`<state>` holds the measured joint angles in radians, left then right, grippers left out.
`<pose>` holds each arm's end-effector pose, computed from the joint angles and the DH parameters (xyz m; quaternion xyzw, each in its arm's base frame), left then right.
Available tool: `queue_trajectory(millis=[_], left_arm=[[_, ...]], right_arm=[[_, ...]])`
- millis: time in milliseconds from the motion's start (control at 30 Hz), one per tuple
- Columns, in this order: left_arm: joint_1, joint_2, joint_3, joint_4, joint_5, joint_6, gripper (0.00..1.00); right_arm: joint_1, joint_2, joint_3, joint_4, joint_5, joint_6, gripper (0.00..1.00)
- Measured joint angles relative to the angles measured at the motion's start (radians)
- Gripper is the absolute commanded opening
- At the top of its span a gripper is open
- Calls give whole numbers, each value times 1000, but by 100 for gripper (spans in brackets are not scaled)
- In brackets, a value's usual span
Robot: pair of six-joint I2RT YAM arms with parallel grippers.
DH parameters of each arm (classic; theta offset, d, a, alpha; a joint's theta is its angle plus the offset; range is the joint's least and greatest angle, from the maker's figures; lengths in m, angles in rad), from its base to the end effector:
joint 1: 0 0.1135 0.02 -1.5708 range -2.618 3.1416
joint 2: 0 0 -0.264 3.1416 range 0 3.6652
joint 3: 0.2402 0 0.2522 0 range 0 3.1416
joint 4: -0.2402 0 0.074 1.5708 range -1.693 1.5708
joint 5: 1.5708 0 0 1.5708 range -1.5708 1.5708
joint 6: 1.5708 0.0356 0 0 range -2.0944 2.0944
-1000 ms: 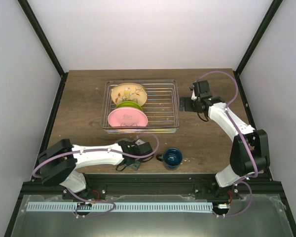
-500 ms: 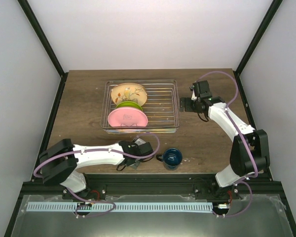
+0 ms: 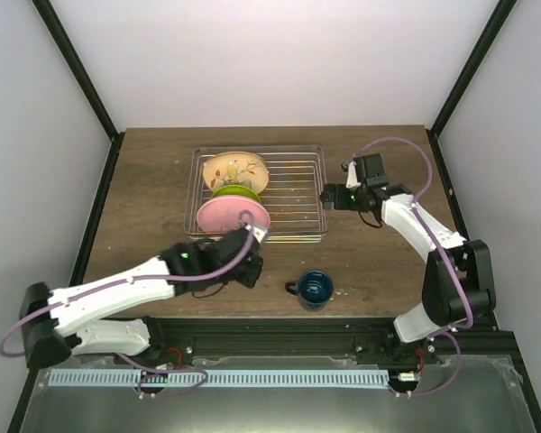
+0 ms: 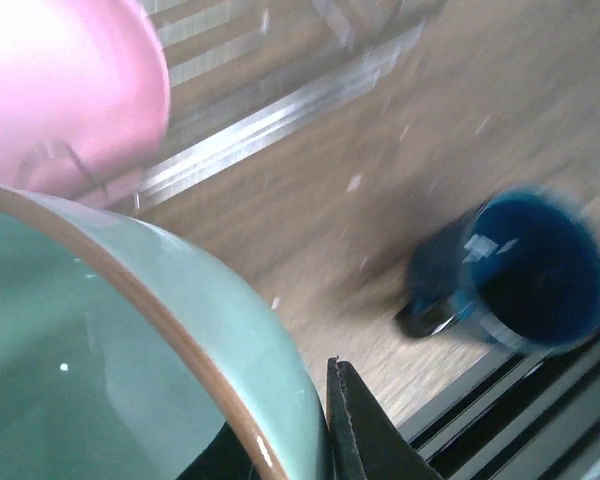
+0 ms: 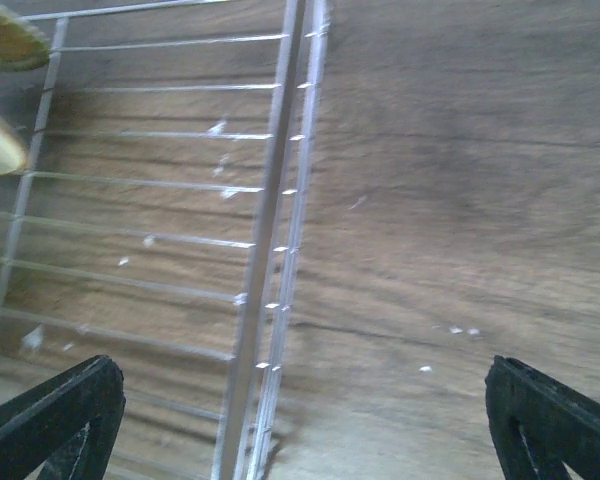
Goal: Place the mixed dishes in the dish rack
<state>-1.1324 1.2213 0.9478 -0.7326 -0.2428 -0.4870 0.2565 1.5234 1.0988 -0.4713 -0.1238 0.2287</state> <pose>0.1095 -0.2134 0.2614 0.2703 0.9148 -0.1200 0.2750 0.3120 0.0864 0.2456 -0.0336 0.9414 0.1360 0.3067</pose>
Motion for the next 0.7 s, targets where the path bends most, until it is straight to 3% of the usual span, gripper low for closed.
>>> queue_trajectory(millis=[233, 500, 700], left_arm=[[198, -164, 75, 119, 146, 105, 0], [394, -37, 129, 287, 422, 190, 0], [435, 32, 180, 365, 573, 224, 0]], right_arm=[[-32, -89, -90, 108, -233, -5, 100], [-88, -190, -167, 250, -510, -2, 97], [-100, -212, -256, 402, -769, 39, 93]])
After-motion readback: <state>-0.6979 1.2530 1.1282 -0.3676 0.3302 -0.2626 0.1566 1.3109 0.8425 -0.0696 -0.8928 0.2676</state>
